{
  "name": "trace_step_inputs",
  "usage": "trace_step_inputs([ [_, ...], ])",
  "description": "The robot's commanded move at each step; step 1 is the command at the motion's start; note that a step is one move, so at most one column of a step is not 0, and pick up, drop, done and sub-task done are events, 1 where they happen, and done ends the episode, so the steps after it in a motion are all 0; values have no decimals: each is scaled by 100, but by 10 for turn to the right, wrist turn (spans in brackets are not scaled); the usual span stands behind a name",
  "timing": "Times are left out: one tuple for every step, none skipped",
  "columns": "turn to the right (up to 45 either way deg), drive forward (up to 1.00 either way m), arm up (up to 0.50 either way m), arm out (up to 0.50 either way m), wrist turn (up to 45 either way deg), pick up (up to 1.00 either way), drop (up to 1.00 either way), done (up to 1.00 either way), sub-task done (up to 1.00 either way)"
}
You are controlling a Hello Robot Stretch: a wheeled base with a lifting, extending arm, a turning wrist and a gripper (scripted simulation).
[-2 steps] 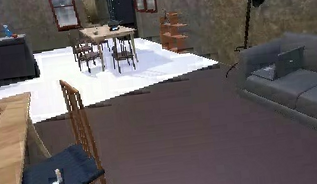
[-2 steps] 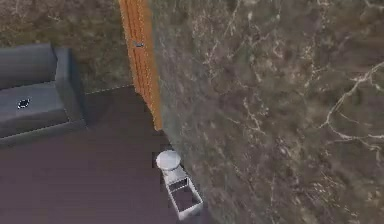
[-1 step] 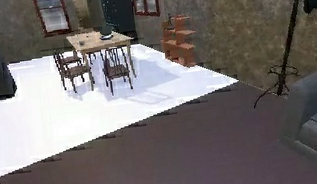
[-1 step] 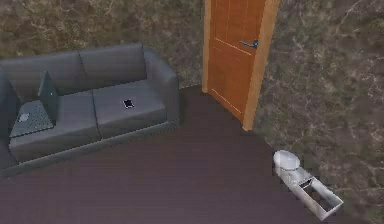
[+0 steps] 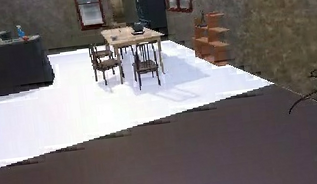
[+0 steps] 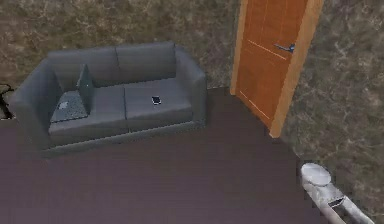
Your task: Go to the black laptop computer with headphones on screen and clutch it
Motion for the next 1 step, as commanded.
trace_step_inputs([
  [0, 10, 0, 0, 0, 0, 0, 0, 0],
])
